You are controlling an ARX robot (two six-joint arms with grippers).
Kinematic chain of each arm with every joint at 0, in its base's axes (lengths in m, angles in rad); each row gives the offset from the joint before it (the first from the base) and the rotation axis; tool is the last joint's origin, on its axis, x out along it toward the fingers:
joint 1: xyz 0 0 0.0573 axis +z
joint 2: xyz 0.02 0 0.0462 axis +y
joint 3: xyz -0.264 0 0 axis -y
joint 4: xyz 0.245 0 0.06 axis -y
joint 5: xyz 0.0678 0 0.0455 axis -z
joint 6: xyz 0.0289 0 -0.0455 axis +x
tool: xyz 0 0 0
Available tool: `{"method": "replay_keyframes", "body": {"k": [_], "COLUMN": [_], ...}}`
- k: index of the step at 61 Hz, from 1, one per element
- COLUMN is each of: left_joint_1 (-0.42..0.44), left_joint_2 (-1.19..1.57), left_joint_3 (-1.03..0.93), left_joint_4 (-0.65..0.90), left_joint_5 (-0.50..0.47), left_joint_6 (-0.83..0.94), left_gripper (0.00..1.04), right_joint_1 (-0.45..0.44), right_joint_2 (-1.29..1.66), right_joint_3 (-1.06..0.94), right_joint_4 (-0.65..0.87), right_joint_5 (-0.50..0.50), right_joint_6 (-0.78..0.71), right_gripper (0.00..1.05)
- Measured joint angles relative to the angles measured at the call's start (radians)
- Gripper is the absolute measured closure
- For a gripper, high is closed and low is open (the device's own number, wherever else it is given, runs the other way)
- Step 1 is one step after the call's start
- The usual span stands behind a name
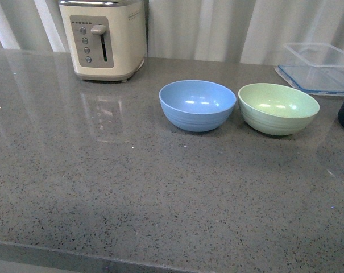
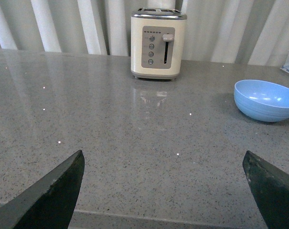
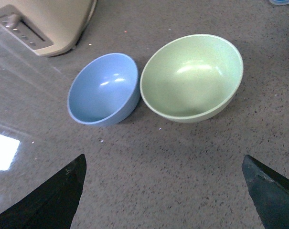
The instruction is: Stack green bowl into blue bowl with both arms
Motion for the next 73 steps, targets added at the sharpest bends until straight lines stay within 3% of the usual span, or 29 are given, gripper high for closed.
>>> {"method": "replay_keyframes", "body": {"k": [21, 40, 73], "left_joint_1": [0.000, 0.000, 0.000], "left_joint_2": [0.000, 0.000, 0.000], "left_joint_3": [0.000, 0.000, 0.000], "left_joint_4": [0.000, 0.000, 0.000], "left_joint_5": [0.000, 0.000, 0.000], "left_joint_6": [0.000, 0.000, 0.000], "left_gripper": [0.07, 0.07, 0.07], "right_joint_1": [0.002, -0.010, -0.016], "right_joint_2": [0.537, 0.690, 0.750], "right_joint_3": [0.380, 0.497, 0.533], "right_joint_4": [-0.025, -0.048, -0.061], "right_joint_5": [0.228, 0.309, 0.344], "right_joint_6": [0.040, 0.039, 0.030], "right_gripper": [0.10, 0.10, 0.90]}}
